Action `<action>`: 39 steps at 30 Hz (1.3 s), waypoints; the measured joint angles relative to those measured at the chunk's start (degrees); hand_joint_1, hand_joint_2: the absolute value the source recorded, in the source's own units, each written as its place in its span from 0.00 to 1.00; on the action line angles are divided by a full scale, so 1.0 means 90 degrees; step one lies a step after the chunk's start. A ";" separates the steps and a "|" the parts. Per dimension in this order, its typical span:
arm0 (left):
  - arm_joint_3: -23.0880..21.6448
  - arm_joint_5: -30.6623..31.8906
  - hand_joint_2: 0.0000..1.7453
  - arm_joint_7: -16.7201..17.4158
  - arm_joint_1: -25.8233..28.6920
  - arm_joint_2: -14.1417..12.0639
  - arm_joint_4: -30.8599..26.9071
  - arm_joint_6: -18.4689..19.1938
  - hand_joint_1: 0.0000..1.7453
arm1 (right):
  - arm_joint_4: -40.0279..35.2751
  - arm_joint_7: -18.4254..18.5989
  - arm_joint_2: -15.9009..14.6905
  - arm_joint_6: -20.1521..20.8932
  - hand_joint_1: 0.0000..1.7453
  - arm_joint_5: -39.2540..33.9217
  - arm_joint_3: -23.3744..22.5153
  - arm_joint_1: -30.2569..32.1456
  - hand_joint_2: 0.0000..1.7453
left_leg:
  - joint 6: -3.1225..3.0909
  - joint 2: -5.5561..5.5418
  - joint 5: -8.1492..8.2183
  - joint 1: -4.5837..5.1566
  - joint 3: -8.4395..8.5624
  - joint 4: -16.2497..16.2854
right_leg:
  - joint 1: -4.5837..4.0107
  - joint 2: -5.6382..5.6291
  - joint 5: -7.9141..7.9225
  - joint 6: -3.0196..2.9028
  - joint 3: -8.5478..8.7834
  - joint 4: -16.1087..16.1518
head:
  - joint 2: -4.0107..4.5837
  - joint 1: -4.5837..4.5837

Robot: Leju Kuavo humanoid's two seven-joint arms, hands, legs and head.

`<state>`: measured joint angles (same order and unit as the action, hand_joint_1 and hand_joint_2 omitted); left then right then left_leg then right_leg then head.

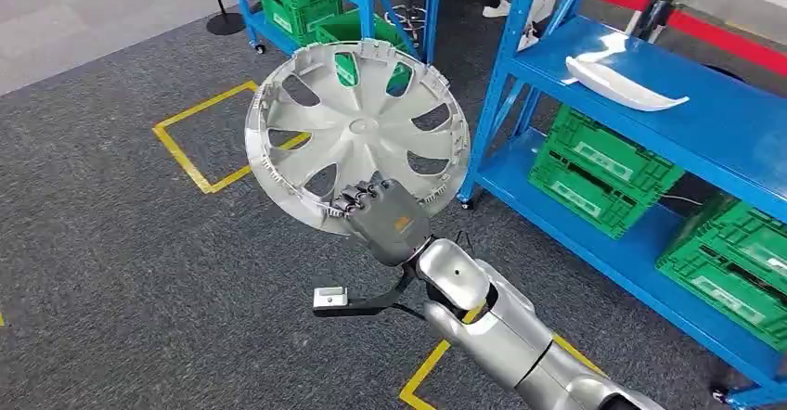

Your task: Take the parts from the cabinet and place them on the table.

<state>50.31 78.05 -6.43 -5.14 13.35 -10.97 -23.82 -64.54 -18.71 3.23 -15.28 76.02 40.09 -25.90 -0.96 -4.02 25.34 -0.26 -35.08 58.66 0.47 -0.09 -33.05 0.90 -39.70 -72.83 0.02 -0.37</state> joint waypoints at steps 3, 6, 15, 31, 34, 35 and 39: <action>-0.0002 -0.0080 1.00 0.0019 -0.0005 0.0027 0.0000 -0.0024 0.00 | 0.0000 -0.0022 0.0000 -0.0012 1.00 0.0000 0.0032 -0.0048 1.00 | 0.0054 -0.0238 0.0009 -0.0015 -0.0042 0.0048 | 0.0045 -0.0599 0.0562 -0.0075 0.0668 0.1432 | 0.0000 0.0002; -0.0002 -0.0163 1.00 0.0015 -0.0002 0.0024 -0.0005 -0.0075 0.00 | -0.0002 -0.0075 0.0002 -0.0029 1.00 -0.0012 0.0085 -0.0080 1.00 | 0.0210 -0.0447 -0.0043 -0.0048 -0.0107 0.0026 | -0.0010 -0.0447 0.0578 -0.0086 0.0650 0.1489 | 0.0000 0.0007; 0.0002 -0.0325 1.00 -0.0066 -0.0033 0.0010 -0.0002 -0.0151 0.00 | 0.0019 -0.0194 0.0087 -0.0032 1.00 -0.0119 0.0189 -0.0235 1.00 | 0.0358 0.0423 0.0538 0.0000 -0.0888 0.1602 | 0.0011 0.0378 0.0618 -0.0260 0.0750 0.1629 | 0.0000 -0.0056; 0.0039 -0.0316 1.00 0.0015 -0.0081 -0.0012 -0.0015 -0.0107 0.00 | -0.0002 -0.0080 0.0146 -0.0034 1.00 -0.0119 0.0330 -0.0252 1.00 | -0.0028 -0.0049 -0.0037 0.0039 -0.0034 0.0004 | -0.0016 -0.0010 0.0154 -0.0024 0.0071 0.0203 | 0.0000 -0.0002; 0.0039 -0.0299 1.00 0.0044 -0.0088 -0.0007 -0.0012 -0.0080 0.00 | -0.0005 -0.0082 0.0146 -0.0036 1.00 -0.0112 0.0333 -0.0257 1.00 | 0.0052 -0.0256 -0.0035 0.0058 -0.0081 0.0063 | -0.0005 -0.0541 0.0552 -0.0083 0.0672 0.1497 | 0.0000 -0.0005; 0.0039 -0.0274 1.00 0.0049 -0.0091 -0.0012 -0.0015 -0.0078 0.00 | -0.0005 -0.0092 0.0143 -0.0039 1.00 -0.0107 0.0333 -0.0260 1.00 | 0.0097 -0.0311 -0.0057 0.0032 -0.0111 0.0051 | -0.0008 -0.0437 0.0580 -0.0080 0.0660 0.1505 | -0.0002 0.0002; 0.0041 -0.0223 1.00 0.0075 -0.0041 -0.0019 -0.0007 -0.0073 0.00 | -0.0007 -0.0017 0.0155 -0.0039 1.00 -0.0102 0.0333 -0.0256 1.00 | 0.0229 -0.0201 -0.0062 0.0009 -0.0184 0.0072 | 0.0004 -0.0165 0.0669 -0.0225 0.0748 0.1640 | 0.0000 0.0007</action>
<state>50.69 76.04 -5.75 -5.51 13.18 -11.04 -24.48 -64.61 -18.86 4.63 -15.63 75.10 43.08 -28.20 1.10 -5.83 24.78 -0.17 -36.74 59.31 0.50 -1.58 -27.03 -1.12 -32.96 -58.07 0.02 -0.30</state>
